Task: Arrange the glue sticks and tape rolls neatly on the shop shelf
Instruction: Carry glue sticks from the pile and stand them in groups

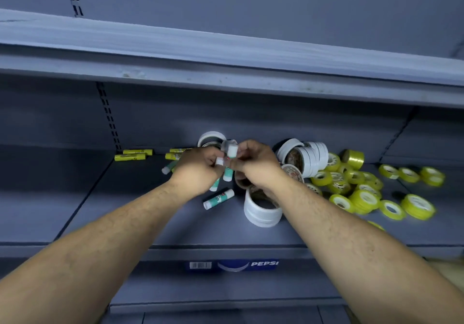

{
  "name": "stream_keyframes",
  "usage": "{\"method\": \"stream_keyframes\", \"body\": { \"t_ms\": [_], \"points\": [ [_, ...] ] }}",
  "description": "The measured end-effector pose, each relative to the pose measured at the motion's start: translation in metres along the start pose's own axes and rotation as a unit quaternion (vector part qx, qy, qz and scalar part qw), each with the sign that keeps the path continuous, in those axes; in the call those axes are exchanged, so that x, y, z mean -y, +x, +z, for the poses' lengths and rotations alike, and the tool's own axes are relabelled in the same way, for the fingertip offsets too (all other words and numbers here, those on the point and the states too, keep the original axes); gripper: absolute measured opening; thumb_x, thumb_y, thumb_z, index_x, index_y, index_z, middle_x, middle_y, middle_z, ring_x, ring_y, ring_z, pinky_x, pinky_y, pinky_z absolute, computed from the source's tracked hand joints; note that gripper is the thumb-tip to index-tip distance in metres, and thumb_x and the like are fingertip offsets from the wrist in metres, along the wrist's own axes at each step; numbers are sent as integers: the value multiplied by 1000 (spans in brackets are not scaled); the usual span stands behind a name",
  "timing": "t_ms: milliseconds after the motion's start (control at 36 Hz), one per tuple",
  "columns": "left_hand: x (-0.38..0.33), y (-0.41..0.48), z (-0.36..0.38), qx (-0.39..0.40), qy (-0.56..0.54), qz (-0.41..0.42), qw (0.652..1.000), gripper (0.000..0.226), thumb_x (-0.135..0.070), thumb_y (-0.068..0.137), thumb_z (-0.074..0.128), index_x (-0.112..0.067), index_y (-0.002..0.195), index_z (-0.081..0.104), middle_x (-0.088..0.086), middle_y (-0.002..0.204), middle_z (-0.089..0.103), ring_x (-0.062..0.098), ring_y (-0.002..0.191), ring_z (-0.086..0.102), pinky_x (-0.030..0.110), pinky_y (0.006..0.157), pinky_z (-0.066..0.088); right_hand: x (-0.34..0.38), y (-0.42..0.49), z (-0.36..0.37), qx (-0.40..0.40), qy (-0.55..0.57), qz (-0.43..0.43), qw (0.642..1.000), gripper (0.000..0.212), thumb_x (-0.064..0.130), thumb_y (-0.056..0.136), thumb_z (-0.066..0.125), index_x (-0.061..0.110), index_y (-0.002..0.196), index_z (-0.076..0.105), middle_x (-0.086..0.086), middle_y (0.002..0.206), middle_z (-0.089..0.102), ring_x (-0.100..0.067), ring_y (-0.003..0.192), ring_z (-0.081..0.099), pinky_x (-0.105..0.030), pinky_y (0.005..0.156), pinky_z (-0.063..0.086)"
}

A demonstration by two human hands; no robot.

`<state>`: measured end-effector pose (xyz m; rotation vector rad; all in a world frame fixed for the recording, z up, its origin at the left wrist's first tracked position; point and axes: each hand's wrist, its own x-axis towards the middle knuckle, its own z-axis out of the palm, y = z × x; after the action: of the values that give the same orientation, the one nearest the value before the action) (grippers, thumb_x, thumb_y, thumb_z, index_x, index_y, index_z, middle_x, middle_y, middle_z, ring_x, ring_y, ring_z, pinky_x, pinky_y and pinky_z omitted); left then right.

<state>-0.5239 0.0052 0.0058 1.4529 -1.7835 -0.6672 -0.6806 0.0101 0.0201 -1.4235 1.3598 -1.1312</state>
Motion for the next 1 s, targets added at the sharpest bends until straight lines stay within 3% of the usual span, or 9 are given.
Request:
{"method": "stream_keyframes", "body": {
  "t_ms": [83,222,306,389,500,639,750,806,1000],
  "points": [
    [-21,-1,16,15,12,32,999,15,-17,86,66,-28,93,72,-10,77,72,5,73,66,27,70,54,-3,-11,-24,-29,7,1,1000,15,6,83,79,14,86,66,-4,81,68,-23,70,65,-43,69,61],
    [-73,-9,55,17,-38,47,998,23,-11,83,69,-30,96,69,-19,80,65,-1,79,63,13,70,49,-13,-35,-84,-104,-31,-11,994,16,12,82,76,17,82,61,-2,78,68,-20,64,65,-34,60,59],
    [-107,-18,88,11,-39,85,996,24,-13,83,68,-33,96,71,-22,66,63,-4,69,61,9,63,44,-22,-58,-131,-140,-66,-31,987,13,20,77,72,23,82,60,2,74,68,-27,69,69,-51,69,61],
    [-145,-33,130,23,-42,114,992,20,-14,86,69,-29,98,74,-22,63,61,-12,64,59,2,63,41,-36,-90,-186,-176,-78,-35,981,22,13,85,69,31,90,58,1,72,63,-22,64,65,-54,68,59],
    [-201,-56,196,76,-63,137,986,24,-4,85,68,-22,100,74,-18,59,56,-9,54,54,9,57,40,-58,-137,-268,-212,-111,-28,971,32,20,84,66,50,95,61,9,63,55,-20,63,61,-52,65,60],
    [-271,-84,281,116,-74,174,975,23,-1,84,69,-15,101,76,-17,59,56,-7,50,52,6,53,38,-80,-198,-366,-266,-138,-13,954,38,18,84,67,56,87,62,10,60,52,-28,68,62,-51,71,60],
    [-320,-102,346,152,-85,191,966,24,-4,82,70,-21,98,77,-17,65,62,-10,61,57,4,58,39,-94,-240,-433,-315,-156,4,936,38,14,89,64,51,87,59,4,66,54,-29,66,63,-49,71,59],
    [-343,-108,376,165,-81,206,961,26,-7,82,69,-26,97,76,-18,67,64,-10,65,58,4,59,39,-101,-256,-464,-335,-156,13,929,37,13,89,63,50,89,58,9,60,50,-26,62,59,-50,70,59],
    [-420,-122,474,212,-124,230,942,28,-2,83,64,-25,94,75,-14,66,64,-3,58,57,6,56,40,-129,-297,-563,-401,-140,32,905,28,13,91,63,41,97,61,3,69,56,-20,66,58,-51,72,58]
  ]
}}
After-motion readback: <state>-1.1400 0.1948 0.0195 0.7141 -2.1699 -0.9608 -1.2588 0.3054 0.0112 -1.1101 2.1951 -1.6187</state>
